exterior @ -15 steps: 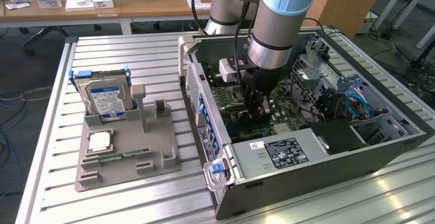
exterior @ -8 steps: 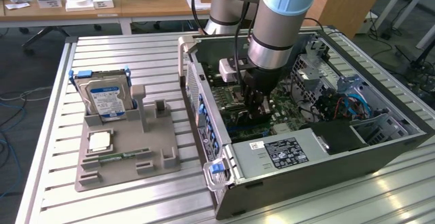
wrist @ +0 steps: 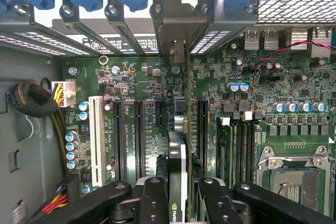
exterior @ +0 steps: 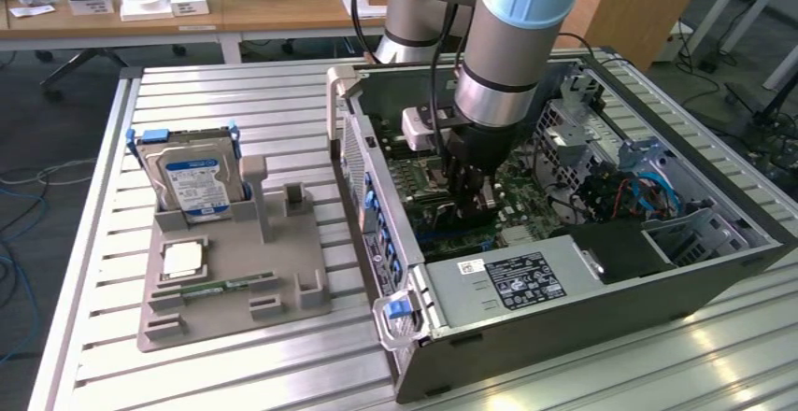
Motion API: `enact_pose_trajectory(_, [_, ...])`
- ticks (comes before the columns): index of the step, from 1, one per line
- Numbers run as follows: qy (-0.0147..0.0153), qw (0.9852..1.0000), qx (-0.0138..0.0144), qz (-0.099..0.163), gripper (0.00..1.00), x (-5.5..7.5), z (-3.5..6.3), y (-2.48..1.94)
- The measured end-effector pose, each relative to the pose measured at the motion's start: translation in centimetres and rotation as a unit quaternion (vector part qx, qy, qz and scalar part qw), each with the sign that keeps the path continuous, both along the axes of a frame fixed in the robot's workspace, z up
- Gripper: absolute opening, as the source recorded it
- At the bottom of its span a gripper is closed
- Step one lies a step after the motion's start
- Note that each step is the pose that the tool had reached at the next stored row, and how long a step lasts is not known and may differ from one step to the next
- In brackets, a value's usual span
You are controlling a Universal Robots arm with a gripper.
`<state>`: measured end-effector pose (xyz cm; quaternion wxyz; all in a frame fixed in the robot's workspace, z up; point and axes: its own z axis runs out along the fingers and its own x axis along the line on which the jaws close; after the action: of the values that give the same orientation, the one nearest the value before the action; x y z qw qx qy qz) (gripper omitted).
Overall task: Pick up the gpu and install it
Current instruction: 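Insert the gpu into the slot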
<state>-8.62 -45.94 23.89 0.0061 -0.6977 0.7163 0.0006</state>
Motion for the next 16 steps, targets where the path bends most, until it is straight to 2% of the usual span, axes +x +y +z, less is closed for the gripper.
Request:
enact_pose_trajectory(5, [-0.0001,1.0000,0.0005,0.000,0.28,0.00,-0.04,0.01])
enact_pose_trajectory(6, [-0.0002,1.0000,0.0005,0.000,0.34,0.00,-0.04,0.01])
enact_pose_trajectory(7, [0.0000,1.0000,0.0001,0.000,0.34,0.00,-0.01,0.01])
enact_pose_trajectory(9, [0.0000,1.0000,0.0001,0.000,0.45,0.00,-0.01,0.00])
enact_pose_trajectory(10, [0.0000,1.0000,0.0000,0.000,0.45,0.00,0.00,0.00])
enact_pose_trajectory(11, [0.0000,1.0000,0.0000,0.000,0.52,0.00,0.00,0.00])
enact_pose_trajectory(16, [0.0000,1.0000,-0.0001,0.000,0.52,0.00,0.19,0.00])
